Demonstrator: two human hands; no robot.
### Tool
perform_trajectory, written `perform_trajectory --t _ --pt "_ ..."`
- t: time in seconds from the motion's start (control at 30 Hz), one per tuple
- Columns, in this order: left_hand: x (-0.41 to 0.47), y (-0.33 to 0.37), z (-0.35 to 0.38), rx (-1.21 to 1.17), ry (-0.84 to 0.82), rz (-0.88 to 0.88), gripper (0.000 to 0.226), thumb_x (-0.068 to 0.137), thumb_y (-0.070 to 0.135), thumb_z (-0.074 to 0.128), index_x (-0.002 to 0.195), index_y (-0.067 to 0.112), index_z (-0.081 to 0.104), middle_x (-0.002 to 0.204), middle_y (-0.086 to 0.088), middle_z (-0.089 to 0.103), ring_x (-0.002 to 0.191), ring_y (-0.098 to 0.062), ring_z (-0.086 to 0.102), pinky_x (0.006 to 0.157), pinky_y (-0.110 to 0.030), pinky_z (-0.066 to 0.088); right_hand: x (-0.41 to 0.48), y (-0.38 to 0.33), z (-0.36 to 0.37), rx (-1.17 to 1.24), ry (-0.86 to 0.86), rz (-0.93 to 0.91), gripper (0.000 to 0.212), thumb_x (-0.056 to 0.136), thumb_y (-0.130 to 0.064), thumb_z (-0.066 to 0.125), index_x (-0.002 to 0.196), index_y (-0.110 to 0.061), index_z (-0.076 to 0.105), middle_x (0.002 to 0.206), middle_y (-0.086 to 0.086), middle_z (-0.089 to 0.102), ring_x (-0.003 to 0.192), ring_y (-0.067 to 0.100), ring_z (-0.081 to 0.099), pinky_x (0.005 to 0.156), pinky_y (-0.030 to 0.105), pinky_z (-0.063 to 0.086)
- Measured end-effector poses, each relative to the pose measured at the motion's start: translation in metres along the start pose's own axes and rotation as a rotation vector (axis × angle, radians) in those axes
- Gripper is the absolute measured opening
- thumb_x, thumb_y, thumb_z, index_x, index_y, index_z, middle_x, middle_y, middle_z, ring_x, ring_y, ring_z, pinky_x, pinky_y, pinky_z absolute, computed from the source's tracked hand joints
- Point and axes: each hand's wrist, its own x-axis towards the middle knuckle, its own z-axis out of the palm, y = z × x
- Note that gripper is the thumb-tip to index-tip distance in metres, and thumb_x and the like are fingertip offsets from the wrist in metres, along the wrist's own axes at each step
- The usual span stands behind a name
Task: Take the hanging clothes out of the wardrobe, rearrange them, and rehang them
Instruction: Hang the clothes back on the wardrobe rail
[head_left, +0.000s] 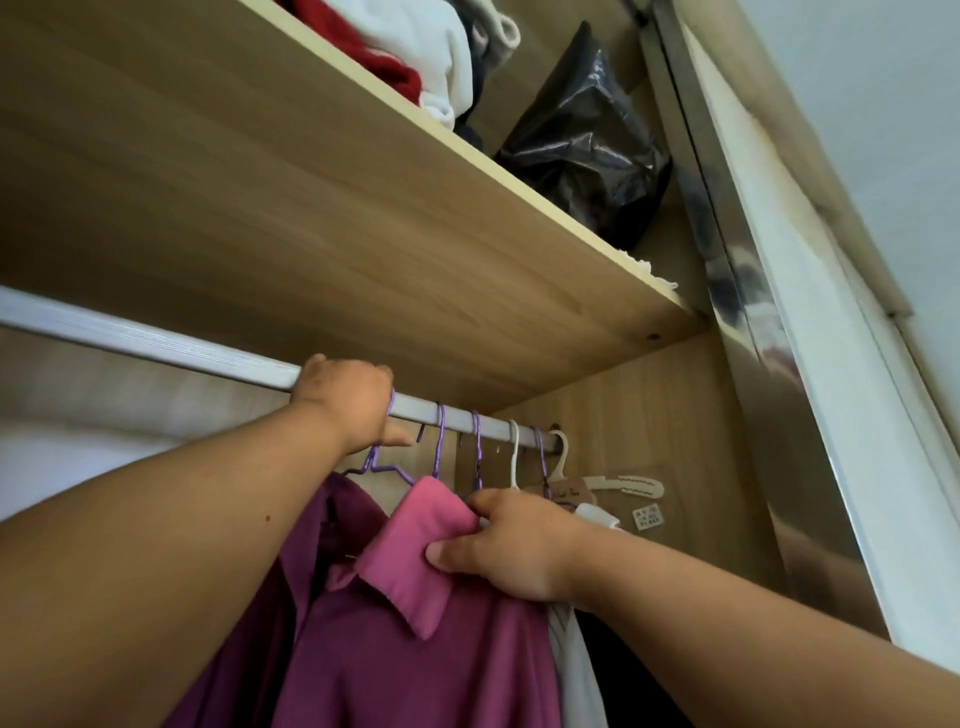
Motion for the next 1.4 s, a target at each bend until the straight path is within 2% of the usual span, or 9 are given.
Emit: perform_trajectory --t 0.17,0.27,0.33,0.47,0.57,0.73,0.9,1.03,1.4 --pt "-0.002 0.002 0.007 -0.021 0.011 -0.031 0.069 0.068 0.082 0.047 0.111 0.028 0.050 0.108 0.001 0.064 0.106 -0.023 0.058 0.092 -0.040 0.032 -0.008 0.008 -0.004 0.010 0.019 -0.051 0.052 0.079 -0.055 0.064 0.123 -0.028 0.056 0.116 -0.007 0.064 0.108 0.013 0.058 0.082 0.021 0.040" --pt "-0.011 0.018 0.004 -0.321 0.078 -0.159 0.071 0.066 0.077 0.053 0.120 0.031 0.050 0.120 0.000 0.060 0.119 -0.023 0.049 0.106 -0.048 0.020 -0.019 0.022 -0.012 0.024 0.116 -0.081 0.065 0.077 -0.063 0.061 0.133 -0.033 0.046 0.125 -0.008 0.059 0.114 0.010 0.054 0.084 0.019 0.037" --pt "-0.021 0.038 -0.003 -0.527 0.150 -0.165 0.067 0.070 0.070 0.056 0.124 0.031 0.051 0.129 0.001 0.055 0.127 -0.022 0.041 0.107 -0.047 0.020 -0.028 0.033 -0.019 0.037 0.214 -0.102 0.070 0.077 -0.065 0.059 0.137 -0.032 0.041 0.129 -0.002 0.055 0.115 0.012 0.054 0.092 0.022 0.040" --pt "-0.055 0.097 -0.036 -0.669 0.170 0.064 0.054 0.075 0.052 0.063 0.125 0.034 0.051 0.135 0.006 0.049 0.129 -0.019 0.038 0.104 -0.046 0.027 -0.066 0.060 -0.040 -0.172 0.402 -0.121 0.069 0.080 -0.063 0.056 0.139 -0.034 0.036 0.125 0.000 0.048 0.115 0.015 0.048 0.088 0.016 0.032" --pt "-0.088 0.142 -0.076 -0.771 0.139 0.235 0.056 0.073 0.056 0.055 0.125 0.038 0.049 0.133 0.009 0.049 0.126 -0.018 0.042 0.103 -0.044 0.034 -0.111 0.079 -0.062 -0.376 0.469 -0.096 0.062 0.083 -0.063 0.052 0.137 -0.040 0.032 0.132 -0.004 0.045 0.116 0.016 0.047 0.092 0.024 0.038" --pt "-0.164 0.239 -0.135 -0.824 -0.033 0.465 0.060 0.078 0.057 0.050 0.133 0.036 0.035 0.138 0.009 0.043 0.129 -0.019 0.039 0.107 -0.047 0.031 -0.216 0.115 -0.098 -0.691 0.385 -0.007 0.060 0.085 -0.050 0.055 0.138 -0.031 0.036 0.138 -0.001 0.045 0.124 0.022 0.044 0.098 0.035 0.044" --pt "-0.259 0.346 -0.187 -0.975 -0.120 0.637 0.064 0.081 0.060 0.045 0.137 0.034 0.028 0.145 0.009 0.036 0.133 -0.017 0.034 0.107 -0.044 0.028 -0.361 0.172 -0.119 -0.722 0.240 0.302 0.062 0.084 -0.049 0.056 0.139 -0.034 0.034 0.143 -0.003 0.036 0.130 0.019 0.036 0.104 0.034 0.037" --pt "-0.351 0.434 -0.246 -1.113 -0.297 0.798 0.067 0.082 0.062 0.045 0.139 0.032 0.028 0.146 0.006 0.035 0.133 -0.019 0.034 0.105 -0.044 0.029 -0.499 0.201 -0.126 -0.673 0.124 0.591 0.063 0.083 -0.047 0.058 0.139 -0.035 0.033 0.143 -0.002 0.034 0.131 0.021 0.034 0.107 0.036 0.034" --pt "-0.567 0.608 -0.409 -1.249 -0.565 1.381 0.072 0.079 0.058 0.051 0.142 0.032 0.027 0.147 0.002 0.033 0.134 -0.024 0.033 0.104 -0.049 0.027 -0.823 0.210 -0.131 -0.596 -0.097 1.328 0.058 0.084 -0.047 0.057 0.136 -0.031 0.039 0.142 0.001 0.033 0.130 0.026 0.036 0.101 0.041 0.039"
